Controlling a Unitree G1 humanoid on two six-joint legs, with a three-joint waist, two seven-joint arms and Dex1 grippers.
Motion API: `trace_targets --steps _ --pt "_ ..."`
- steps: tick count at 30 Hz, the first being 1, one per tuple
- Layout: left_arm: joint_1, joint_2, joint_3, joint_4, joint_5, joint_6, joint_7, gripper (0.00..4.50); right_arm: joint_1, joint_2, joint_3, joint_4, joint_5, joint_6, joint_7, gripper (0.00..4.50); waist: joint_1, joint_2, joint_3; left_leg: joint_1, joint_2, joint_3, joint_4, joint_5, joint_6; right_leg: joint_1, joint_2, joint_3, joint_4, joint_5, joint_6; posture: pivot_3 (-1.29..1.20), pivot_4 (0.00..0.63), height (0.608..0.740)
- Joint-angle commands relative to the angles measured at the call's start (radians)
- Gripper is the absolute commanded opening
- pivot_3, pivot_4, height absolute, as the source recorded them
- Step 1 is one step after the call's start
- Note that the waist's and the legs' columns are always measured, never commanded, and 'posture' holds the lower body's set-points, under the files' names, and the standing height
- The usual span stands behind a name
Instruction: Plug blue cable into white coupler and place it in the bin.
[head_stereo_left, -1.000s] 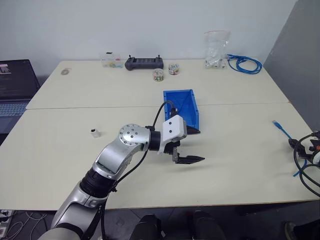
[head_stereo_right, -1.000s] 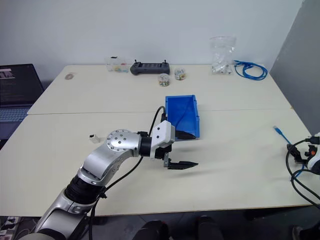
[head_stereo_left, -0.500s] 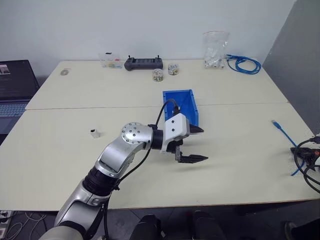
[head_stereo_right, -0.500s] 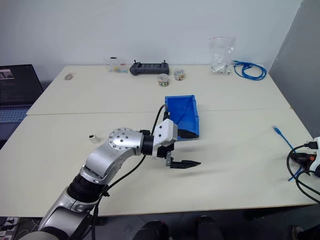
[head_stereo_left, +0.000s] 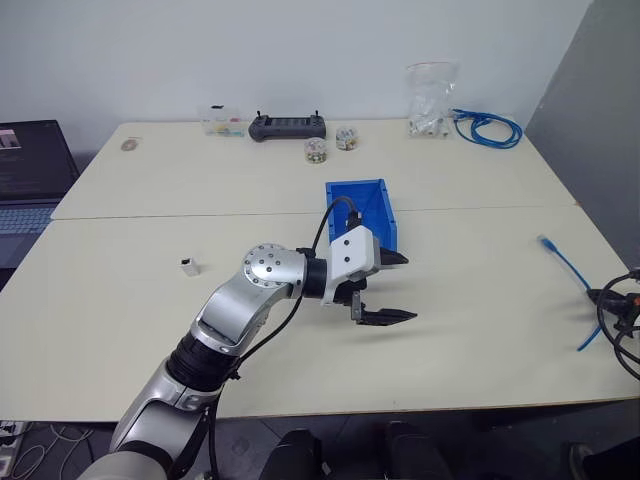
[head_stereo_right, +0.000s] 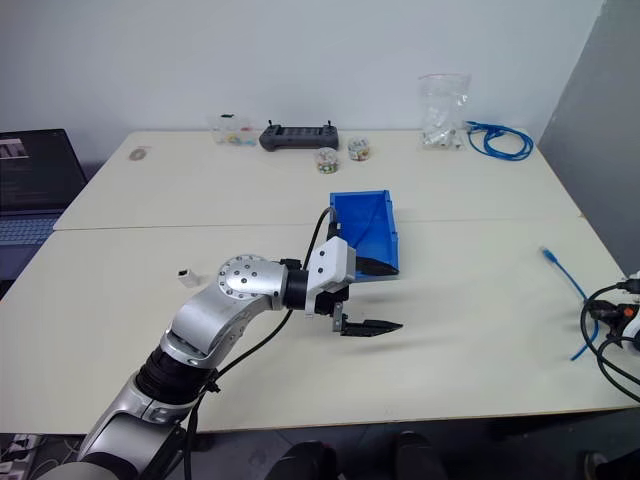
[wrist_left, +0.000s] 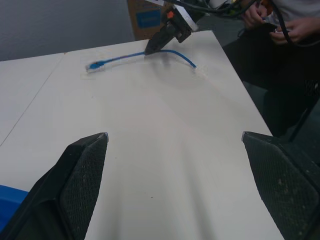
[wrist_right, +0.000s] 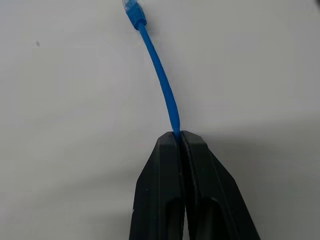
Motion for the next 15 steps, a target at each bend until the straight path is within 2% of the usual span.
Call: trace_targets --steps 1,5,9,13,15 --pt "0.021 0.012 0.046 -0.028 -0.009 0.009 0.021 4.50 0.054 -0.050 -0.032 -0.155 0.013 -0.052 0.066 0.03 0.000 0.001 0.000 0.000 0.000 0.000 0.000 0.000 0.000 0.000 0.000 0.000 0.000 0.000 0.000 0.00 0.150 0.740" --pt "0.071 0.050 0.095 -0.054 -0.017 0.024 0.040 4.50 0.160 -0.094 0.004 -0.353 -0.002 -0.077 0.160 0.03 -0.001 0.001 0.000 0.000 0.000 0.000 0.000 0.000 0.000 0.000 0.000 0.000 0.000 0.000 0.001 0.00 0.150 0.740" --pt "0.185 0.140 0.198 -0.117 -0.038 0.060 0.063 4.50 0.269 -0.157 0.095 -0.557 -0.053 -0.179 0.285 0.03 -0.004 0.001 0.001 0.001 0.001 -0.001 -0.001 0.000 0.000 0.000 0.000 0.000 0.000 -0.003 0.005 0.00 0.150 0.740" --pt "0.319 0.227 0.277 -0.171 -0.036 0.064 0.072 4.50 0.268 -0.180 0.198 -0.704 -0.067 -0.224 0.356 0.03 -0.001 0.001 0.001 0.001 0.001 -0.002 0.000 0.000 0.000 0.001 0.000 0.000 -0.001 -0.003 0.006 0.00 0.150 0.740" --pt "0.388 0.260 0.310 -0.187 -0.032 0.052 0.073 4.50 0.222 -0.169 0.277 -0.735 -0.091 -0.247 0.371 0.03 0.001 0.001 0.001 0.001 0.001 -0.004 0.000 0.000 0.000 0.001 -0.001 0.000 -0.002 -0.003 0.006 0.00 0.150 0.740"
